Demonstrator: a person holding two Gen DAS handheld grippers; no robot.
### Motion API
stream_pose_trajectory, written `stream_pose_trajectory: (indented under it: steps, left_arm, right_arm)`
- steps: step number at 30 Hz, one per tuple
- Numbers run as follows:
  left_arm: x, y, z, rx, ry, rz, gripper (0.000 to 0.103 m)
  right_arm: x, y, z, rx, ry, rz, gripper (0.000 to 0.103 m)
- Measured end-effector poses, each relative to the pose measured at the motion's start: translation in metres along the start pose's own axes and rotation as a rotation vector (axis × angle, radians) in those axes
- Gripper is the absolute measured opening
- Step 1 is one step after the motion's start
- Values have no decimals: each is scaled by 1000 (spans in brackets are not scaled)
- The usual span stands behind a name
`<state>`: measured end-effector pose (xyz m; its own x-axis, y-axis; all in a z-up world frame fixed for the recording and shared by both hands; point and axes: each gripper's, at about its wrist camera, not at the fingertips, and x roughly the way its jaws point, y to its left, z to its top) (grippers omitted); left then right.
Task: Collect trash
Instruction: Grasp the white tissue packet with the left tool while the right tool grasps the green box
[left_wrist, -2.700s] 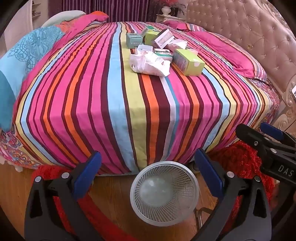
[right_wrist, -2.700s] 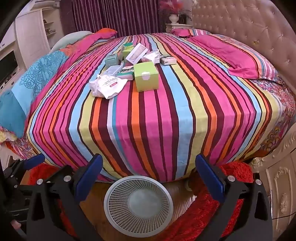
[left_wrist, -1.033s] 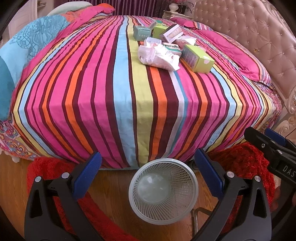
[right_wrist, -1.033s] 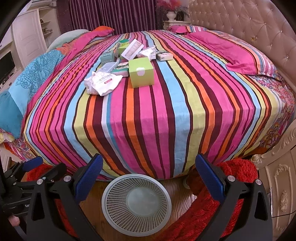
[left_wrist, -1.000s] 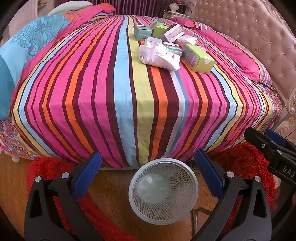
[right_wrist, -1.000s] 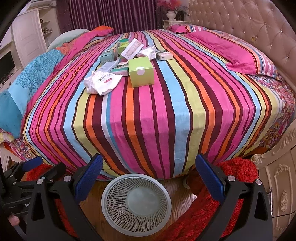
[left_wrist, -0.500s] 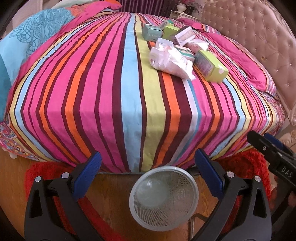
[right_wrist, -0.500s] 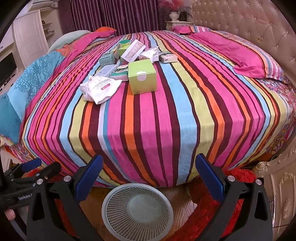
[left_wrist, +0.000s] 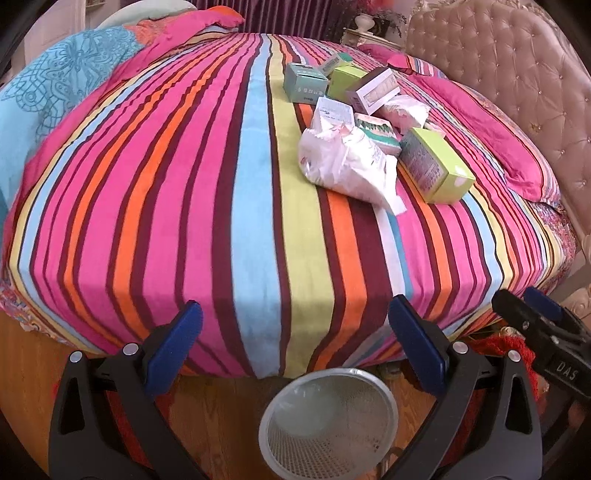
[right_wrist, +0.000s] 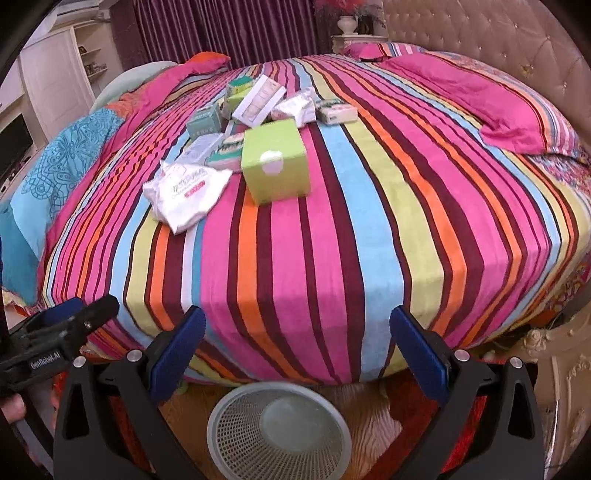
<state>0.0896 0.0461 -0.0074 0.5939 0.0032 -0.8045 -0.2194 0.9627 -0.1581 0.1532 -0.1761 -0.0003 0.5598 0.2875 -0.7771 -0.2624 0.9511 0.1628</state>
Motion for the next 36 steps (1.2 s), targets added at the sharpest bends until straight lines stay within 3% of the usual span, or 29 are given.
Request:
stream_pose_trajectory:
  steps: [7,16,23,32,36]
  left_arm:
    - [16,-17,31,29,-8,-5,97]
    - [44,-30,73,89,-6,-14,97]
    - [63,-39,97,158,-1,-2,97]
    - [94,-44,104,219,47,37,97]
    - [101,-48,103,233,37,33,97]
  right_arm:
    - [19,4,43,-19,-23,35,96]
    - [54,13,85,-30,12,74,96]
    - [79,17,99,-51,60,58,96]
    - [107,12,109,-62,101,8,94]
    - [116,9,107,-48,129,26,73]
